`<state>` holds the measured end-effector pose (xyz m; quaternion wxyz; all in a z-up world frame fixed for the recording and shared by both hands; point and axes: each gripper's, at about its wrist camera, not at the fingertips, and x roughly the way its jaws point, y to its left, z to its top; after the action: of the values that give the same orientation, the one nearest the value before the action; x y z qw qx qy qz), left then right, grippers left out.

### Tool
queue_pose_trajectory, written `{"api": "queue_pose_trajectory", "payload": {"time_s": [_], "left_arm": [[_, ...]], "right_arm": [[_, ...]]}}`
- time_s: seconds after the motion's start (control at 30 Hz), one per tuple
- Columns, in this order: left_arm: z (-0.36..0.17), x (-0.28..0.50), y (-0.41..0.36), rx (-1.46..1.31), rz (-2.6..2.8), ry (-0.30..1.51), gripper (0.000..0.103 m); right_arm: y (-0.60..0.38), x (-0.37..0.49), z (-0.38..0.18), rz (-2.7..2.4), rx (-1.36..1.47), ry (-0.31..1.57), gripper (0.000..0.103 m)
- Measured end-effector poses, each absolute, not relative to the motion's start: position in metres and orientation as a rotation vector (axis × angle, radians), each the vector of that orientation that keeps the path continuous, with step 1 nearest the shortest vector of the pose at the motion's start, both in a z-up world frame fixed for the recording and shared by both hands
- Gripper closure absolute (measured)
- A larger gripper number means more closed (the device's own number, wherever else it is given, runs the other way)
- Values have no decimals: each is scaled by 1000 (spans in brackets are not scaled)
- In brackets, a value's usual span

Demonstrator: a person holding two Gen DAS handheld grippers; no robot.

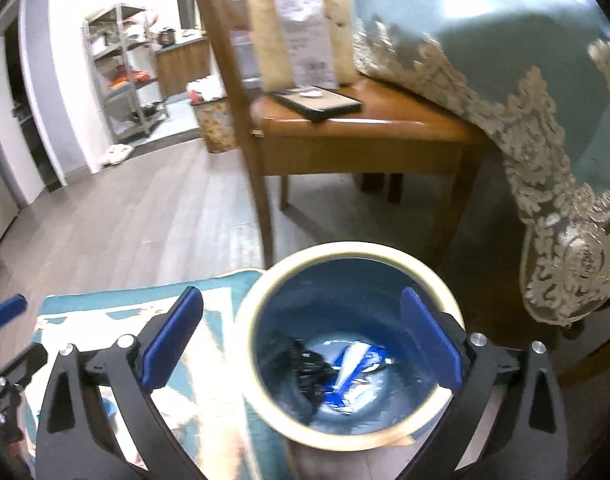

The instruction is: Collect trash

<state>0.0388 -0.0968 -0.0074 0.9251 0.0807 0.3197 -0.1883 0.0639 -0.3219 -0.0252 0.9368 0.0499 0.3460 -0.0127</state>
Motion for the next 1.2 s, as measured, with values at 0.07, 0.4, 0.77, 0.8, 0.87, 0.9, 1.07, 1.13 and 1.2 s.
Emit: {"api": "queue_pose_trajectory", "payload": {"time_s": [0.07,0.4,0.77,0.8,0.87,0.9,1.07,1.13,1.2], "left_arm": [[-3,31,-75,151,-349,655,16],[0,-14,29,80,-125,667,13],[-57,-31,43,83,-49,788,12],[-59,-30,39,80,-57,795,12],[-64,-27,31,73,-82,812,12],[-67,-28,29,78,-91,817,12],[-82,-24,10,122,-151,853,12],[-88,-23,-1,141,-184,870,12],[-95,-22,-10,169,-204,885,12]], "right_arm": [[-302,59,-22,1,76,696,6],[-229,45,-17,102,2,695,6],[-215,46,-64,58,-54,845,6],[-217,46,-66,51,-55,851,6],[-221,46,-71,48,-57,866,6],[-221,46,-75,51,-62,877,6],[-211,47,-97,100,-80,957,6],[-207,48,-103,130,-63,992,8],[-202,49,-108,143,-76,1015,16]]}}
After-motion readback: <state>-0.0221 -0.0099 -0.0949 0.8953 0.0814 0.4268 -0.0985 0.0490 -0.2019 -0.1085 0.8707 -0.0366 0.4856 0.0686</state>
